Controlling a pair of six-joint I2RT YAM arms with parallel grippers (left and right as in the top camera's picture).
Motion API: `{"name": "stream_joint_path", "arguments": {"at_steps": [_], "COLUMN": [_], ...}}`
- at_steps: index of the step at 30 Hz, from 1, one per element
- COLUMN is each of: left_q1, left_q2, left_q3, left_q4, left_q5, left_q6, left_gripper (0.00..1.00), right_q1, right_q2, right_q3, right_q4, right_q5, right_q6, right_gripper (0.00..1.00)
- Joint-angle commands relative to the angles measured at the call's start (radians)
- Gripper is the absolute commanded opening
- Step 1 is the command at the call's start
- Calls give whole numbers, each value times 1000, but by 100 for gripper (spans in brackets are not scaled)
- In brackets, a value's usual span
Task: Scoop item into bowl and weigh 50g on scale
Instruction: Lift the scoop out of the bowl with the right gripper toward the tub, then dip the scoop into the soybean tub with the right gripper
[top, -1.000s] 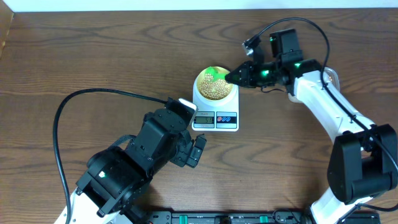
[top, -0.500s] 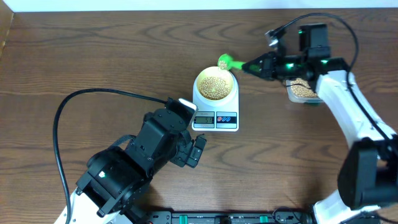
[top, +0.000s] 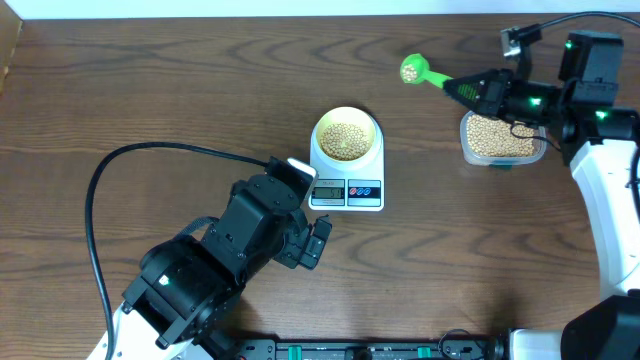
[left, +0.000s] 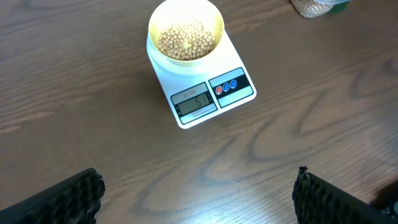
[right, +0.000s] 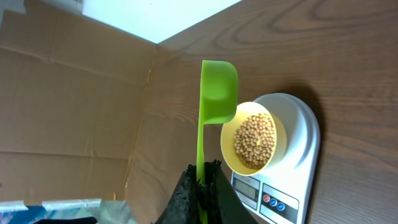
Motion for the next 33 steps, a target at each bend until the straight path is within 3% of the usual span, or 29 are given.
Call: {"name": "stream_joint_path", "arguments": {"at_steps": [1, 17, 24, 33], "left_q1": [-1, -1, -1, -1], "left_q2": [0, -1, 0, 0], "left_q3": [20, 20, 20, 20], "left_q4": [-3, -3, -3, -3], "left_q5": [6, 6, 6, 6], "left_q6": [-6, -6, -6, -6], "left_gripper": [99, 99, 99, 99], "right_q1": [-12, -154, -247, -277], "right_q2": [-16, -18, -19, -19], "right_q3": [-4, -4, -4, -4], "right_q4": [-3, -79, -227, -385], "right_q5": [-21, -25, 2, 217], "right_q6": [24, 100, -9, -124], "right_gripper": [1, 1, 1, 1]}}
